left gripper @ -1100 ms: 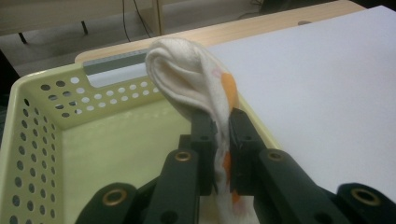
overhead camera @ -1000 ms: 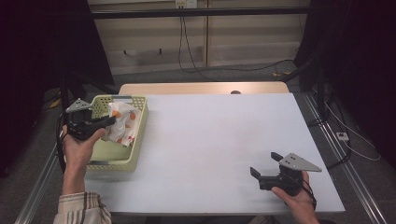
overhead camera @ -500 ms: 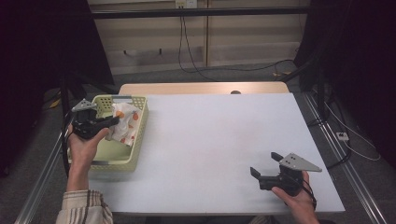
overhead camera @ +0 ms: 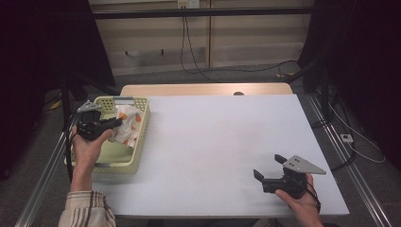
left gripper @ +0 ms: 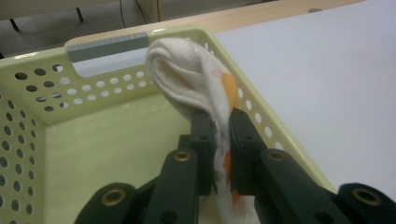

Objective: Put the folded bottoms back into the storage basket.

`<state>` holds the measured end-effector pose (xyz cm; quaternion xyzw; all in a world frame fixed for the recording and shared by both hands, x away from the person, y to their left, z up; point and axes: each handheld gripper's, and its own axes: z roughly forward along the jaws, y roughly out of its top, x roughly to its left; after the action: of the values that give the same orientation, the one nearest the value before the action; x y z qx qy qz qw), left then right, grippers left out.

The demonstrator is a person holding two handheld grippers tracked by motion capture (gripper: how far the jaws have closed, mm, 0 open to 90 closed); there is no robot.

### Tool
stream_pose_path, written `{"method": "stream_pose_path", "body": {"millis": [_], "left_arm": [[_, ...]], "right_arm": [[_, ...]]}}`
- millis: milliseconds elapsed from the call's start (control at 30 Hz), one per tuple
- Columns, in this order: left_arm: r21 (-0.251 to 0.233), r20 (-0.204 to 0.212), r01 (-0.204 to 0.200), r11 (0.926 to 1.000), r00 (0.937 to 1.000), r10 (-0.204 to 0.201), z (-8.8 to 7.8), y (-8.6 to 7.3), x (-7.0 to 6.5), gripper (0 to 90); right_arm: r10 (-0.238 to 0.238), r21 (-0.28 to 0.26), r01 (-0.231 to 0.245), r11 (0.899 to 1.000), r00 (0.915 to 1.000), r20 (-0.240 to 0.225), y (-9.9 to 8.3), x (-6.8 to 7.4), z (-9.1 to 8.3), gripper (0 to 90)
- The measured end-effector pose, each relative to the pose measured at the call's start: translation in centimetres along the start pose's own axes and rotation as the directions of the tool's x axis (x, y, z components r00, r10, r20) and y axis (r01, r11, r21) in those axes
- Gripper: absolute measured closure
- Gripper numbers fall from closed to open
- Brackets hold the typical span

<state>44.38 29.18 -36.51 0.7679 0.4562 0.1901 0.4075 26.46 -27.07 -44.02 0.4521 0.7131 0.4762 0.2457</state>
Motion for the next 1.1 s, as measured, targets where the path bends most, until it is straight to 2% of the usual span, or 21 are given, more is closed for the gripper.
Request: {"method": "stream_pose_path", "body": {"millis": [167, 533, 600, 700, 767, 867, 1100], "left_arm": [[0.008, -0.011, 0.006, 0.9999, 0.9999, -0.006, 0.2, -0.1, 0.3, 82.3], [0.032, -0.035, -0.006, 0.9995, 0.9993, 0.007, 0.8, -0.3, 0.6, 81.9], [0.029, -0.030, 0.010, 0.9995, 0.9995, -0.009, 0.8, -0.3, 0.6, 81.6], [0.028, -0.047, 0.005, 0.9996, 0.9989, -0.003, 0.9, -0.2, 0.6, 81.5], [0.039, -0.065, 0.002, 0.9992, 0.9979, 0.001, 1.0, -0.3, 0.7, 81.5], [0.058, -0.082, 0.021, 0.9981, 0.9965, -0.016, 1.2, -0.4, 1.1, 81.4], [0.075, -0.089, 0.028, 0.9968, 0.9959, -0.021, 1.8, -0.7, 1.6, 81.1]], "right_arm": [[0.001, 0.002, -0.001, 1.000, 1.0000, 0.001, 0.0, 0.0, 0.0, 3.1], [0.003, 0.004, -0.003, 1.000, 1.0000, 0.003, 0.0, 0.0, 0.0, 3.1], [0.002, 0.003, -0.002, 1.000, 1.0000, 0.003, 0.0, 0.0, 0.1, 3.1], [0.004, 0.004, -0.004, 1.000, 1.0000, 0.003, 0.0, 0.0, 0.1, 3.1], [0.002, 0.005, -0.002, 1.000, 1.0000, 0.003, 0.0, 0.0, 0.1, 3.1], [-0.001, 0.005, 0.001, 1.000, 1.0000, -0.001, 0.0, 0.0, 0.1, 3.1], [0.002, 0.006, -0.002, 1.000, 1.0000, 0.003, 0.0, 0.0, 0.1, 3.1]]}}
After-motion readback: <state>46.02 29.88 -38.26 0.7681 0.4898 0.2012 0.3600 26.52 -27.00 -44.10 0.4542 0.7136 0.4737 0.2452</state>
